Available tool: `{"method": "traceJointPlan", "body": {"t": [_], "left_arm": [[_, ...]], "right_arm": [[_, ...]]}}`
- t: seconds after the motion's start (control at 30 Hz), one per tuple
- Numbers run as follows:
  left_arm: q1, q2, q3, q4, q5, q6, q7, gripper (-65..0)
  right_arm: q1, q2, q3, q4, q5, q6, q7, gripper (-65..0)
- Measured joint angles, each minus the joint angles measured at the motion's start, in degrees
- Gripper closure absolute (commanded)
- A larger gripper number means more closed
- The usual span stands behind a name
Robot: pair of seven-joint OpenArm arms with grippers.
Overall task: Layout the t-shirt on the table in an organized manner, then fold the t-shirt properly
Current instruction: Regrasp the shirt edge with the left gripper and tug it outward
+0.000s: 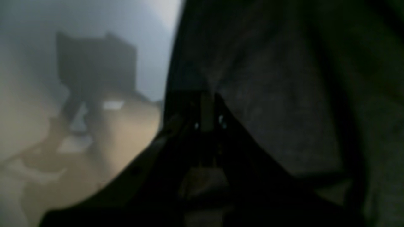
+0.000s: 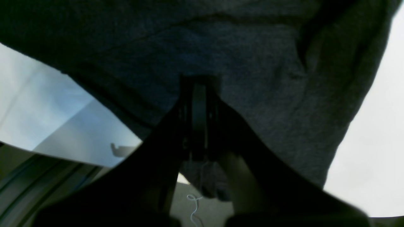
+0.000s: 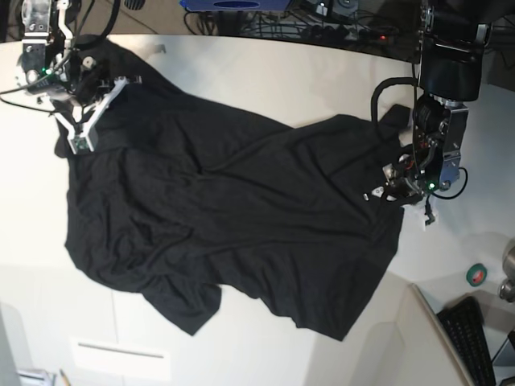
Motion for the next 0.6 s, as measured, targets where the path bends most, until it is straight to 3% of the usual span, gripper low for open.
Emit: {"method": "traceJointPlan", "body": {"t": [0.23,0.4,0.5,0.6], "left_arm": [[-12.9,0.2,12.7,-16.8,0.3,0.2,-9.2,0.0],[-21.7,4.2,17.9,-25.9,-0.3,-0.1,-12.2,0.0],[-24.6,5.5,17.9,-25.6,-0.2,-0.2,-12.8,0.0],[-22.9,4.3,17.5,-20.8,-0.2,0.0,-10.5,0.0]], "right_arm": [[-0.7,-0.2,-0.3,-0.4,0.0,0.0,-0.4,0.0],[-1.5,-0.2,-0.2,-0.4,0.2,0.0,-0.3,0.0],[-1.5,0.0,-0.2,-0.4,0.0,0.0,-0.3,0.0],[-1.5,-0.2,0.7,0.1,0.1,0.0,-0.1,0.0]]}}
